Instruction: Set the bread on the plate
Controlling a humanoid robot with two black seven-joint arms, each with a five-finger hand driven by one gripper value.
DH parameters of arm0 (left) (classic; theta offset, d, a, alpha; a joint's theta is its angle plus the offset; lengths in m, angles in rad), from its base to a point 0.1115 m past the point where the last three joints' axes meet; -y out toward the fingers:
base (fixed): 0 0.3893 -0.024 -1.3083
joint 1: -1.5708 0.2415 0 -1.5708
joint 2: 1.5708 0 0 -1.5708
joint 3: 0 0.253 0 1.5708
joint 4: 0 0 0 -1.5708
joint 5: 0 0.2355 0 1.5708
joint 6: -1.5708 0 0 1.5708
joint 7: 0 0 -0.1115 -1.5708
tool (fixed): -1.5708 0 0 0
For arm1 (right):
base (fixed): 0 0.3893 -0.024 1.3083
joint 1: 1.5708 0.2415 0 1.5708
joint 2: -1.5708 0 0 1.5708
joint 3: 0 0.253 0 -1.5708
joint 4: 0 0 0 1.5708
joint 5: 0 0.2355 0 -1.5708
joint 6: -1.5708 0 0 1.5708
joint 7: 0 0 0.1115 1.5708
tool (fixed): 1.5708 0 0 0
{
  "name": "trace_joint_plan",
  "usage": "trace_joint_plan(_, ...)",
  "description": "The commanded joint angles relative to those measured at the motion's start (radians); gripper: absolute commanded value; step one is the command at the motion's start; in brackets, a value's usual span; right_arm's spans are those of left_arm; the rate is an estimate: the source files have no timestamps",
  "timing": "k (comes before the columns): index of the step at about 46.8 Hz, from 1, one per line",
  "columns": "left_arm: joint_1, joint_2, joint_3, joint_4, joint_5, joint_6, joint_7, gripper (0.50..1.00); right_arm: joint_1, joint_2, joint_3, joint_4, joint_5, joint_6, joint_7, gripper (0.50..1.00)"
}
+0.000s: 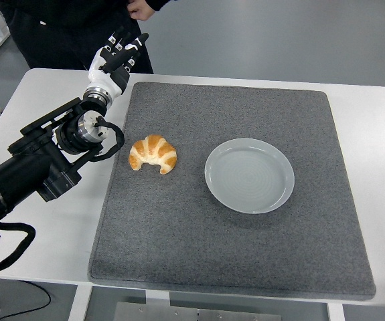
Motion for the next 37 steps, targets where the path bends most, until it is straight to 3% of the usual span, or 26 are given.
trace_joint_plan(1,0.001,0.0,0.0,0.0,0.001,0.001,-0.001,1.0,0.0,0.0,0.0,0.0,0.0,0.0,0.0,0.952)
trace_joint_plan(23,-0.009,0.002,0.001,0.015,0.036,-0.001,0.0,1.0,0.0,0.0,0.0,0.0,0.0,0.0,0.0,0.952)
trace_joint_plan(37,-0.029,0.008,0.034,0.006,0.304,0.052,0.0,1.0,-0.001,0.0,0.0,0.0,0.0,0.0,0.0,0.952)
